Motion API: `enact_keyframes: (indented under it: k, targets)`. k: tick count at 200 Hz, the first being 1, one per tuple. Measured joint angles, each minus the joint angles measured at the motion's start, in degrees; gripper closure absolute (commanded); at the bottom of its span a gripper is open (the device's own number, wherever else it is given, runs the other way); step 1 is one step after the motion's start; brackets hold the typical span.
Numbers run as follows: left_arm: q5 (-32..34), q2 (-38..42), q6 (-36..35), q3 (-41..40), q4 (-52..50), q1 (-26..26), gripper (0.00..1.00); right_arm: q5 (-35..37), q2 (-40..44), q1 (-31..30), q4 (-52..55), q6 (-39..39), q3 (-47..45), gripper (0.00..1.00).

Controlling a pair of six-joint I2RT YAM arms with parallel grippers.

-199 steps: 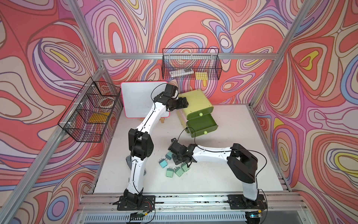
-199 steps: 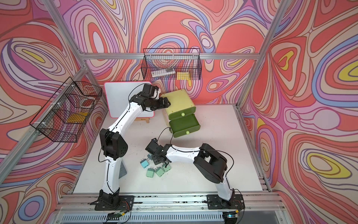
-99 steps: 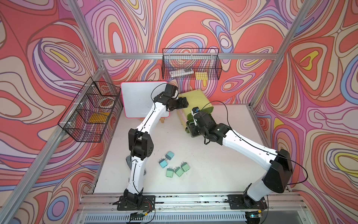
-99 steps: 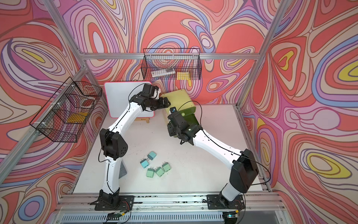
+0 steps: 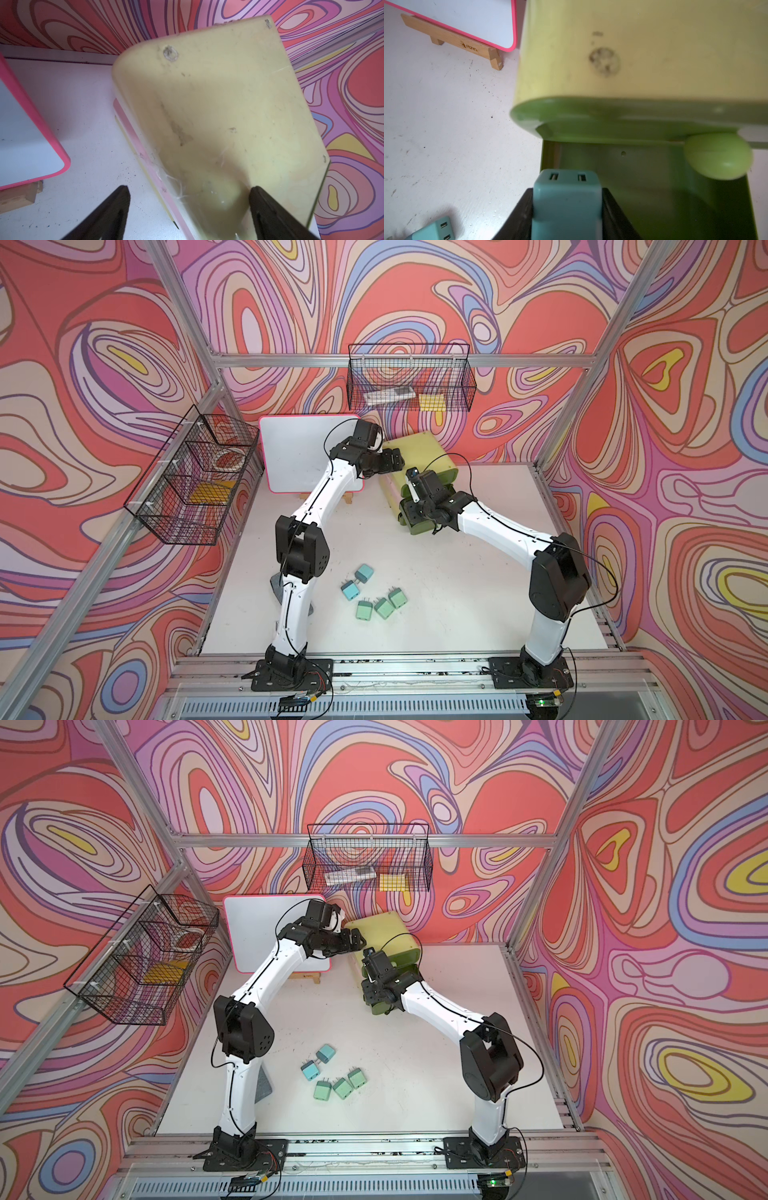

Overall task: Place the plugs into the drawer by color
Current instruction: Place the plug in the drawer.

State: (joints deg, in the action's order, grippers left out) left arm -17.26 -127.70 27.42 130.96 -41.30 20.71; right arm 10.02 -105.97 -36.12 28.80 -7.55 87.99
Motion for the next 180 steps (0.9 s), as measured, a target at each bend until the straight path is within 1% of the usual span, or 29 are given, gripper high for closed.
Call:
enact_keyframes:
  k: [81, 125, 180]
  targets:
    - [0.02, 0.00, -0.02, 0.00, 0.00, 0.00, 0.11, -0.87, -1.55, 0.22, -3.32, 0.00, -2.71, 0.62]
    - [0.04, 0.00, -0.04, 0.00, 0.00, 0.00, 0.11, -1.16, -1.73, 0.48, -4.11, 0.00, -2.73, 0.57]
    - [0.07, 0.00, -0.20, 0.20, -0.07, 0.00, 0.11, -1.86, -1.73, 0.85, -4.20, 0.00, -2.73, 0.48]
